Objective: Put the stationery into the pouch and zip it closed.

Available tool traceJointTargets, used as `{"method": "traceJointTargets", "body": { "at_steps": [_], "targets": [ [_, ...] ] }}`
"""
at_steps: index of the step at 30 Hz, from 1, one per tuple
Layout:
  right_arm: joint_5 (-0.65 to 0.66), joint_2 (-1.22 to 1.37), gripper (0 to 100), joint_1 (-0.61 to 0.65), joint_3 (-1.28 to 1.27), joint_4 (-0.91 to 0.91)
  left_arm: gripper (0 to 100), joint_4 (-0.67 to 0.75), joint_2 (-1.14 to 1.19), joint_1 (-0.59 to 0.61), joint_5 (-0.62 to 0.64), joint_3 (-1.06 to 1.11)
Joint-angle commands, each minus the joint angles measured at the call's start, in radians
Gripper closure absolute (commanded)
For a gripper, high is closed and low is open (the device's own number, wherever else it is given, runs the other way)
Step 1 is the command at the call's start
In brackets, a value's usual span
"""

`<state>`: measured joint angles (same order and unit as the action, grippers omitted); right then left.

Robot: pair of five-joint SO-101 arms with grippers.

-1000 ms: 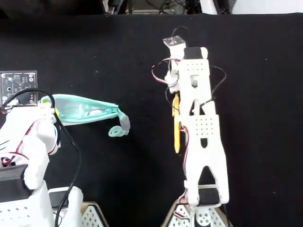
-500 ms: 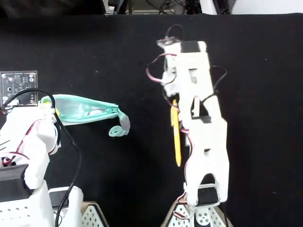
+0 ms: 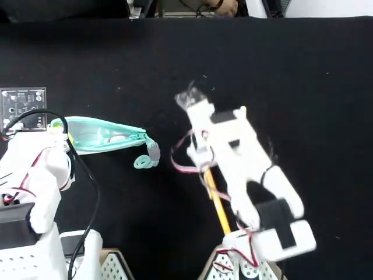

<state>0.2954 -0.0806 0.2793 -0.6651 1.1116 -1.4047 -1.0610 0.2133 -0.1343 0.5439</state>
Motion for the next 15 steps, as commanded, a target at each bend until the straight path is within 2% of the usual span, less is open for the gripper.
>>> {"method": "traceJointTargets", "body": {
  "at_steps": [1,6,15],
  "targets": [
    [0.041,-0.110,93.9,0.038,-0.084,0.009,97,-0.002,0.026,-0.019,-0.008,0.077],
    [0.057,-0.116,77.8,0.054,-0.143,0.009,97,0.046,0.021,-0.019,-0.008,0.120],
    [0.092,-0.122,84.2,0.054,-0.257,-0.023,97,0.077,0.018,-0.019,-0.008,0.145]
  ]
}}
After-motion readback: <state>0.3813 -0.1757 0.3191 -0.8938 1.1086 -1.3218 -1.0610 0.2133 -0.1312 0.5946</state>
